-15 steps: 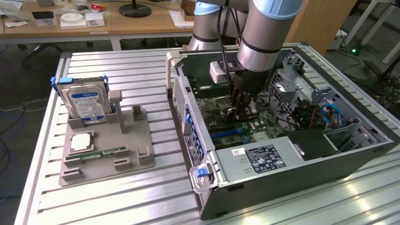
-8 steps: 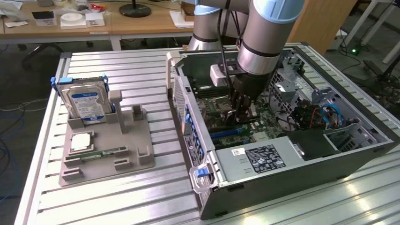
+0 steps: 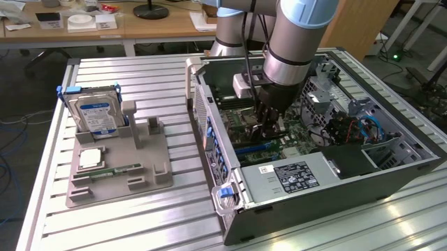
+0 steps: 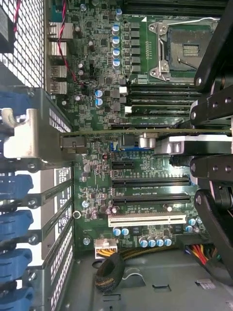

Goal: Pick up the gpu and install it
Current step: 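Insert the gpu into the slot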

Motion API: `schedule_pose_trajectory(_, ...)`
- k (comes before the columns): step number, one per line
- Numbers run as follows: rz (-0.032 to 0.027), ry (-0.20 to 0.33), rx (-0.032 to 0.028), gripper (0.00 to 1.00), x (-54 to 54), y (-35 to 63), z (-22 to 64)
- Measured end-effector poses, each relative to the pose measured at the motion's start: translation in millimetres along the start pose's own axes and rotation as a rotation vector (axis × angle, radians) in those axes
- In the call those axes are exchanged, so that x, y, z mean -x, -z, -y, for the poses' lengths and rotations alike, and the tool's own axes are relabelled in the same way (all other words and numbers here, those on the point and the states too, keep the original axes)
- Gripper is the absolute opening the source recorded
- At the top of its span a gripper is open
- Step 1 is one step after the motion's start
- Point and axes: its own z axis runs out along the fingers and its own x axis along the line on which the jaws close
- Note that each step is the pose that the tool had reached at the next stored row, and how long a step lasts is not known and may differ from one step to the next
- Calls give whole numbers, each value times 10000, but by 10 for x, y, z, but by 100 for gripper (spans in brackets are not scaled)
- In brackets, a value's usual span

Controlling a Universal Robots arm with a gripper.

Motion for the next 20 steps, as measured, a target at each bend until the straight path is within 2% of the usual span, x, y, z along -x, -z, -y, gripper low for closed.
schedule_pose_trajectory(20,-1,-1,1,28,-6,-92,-57)
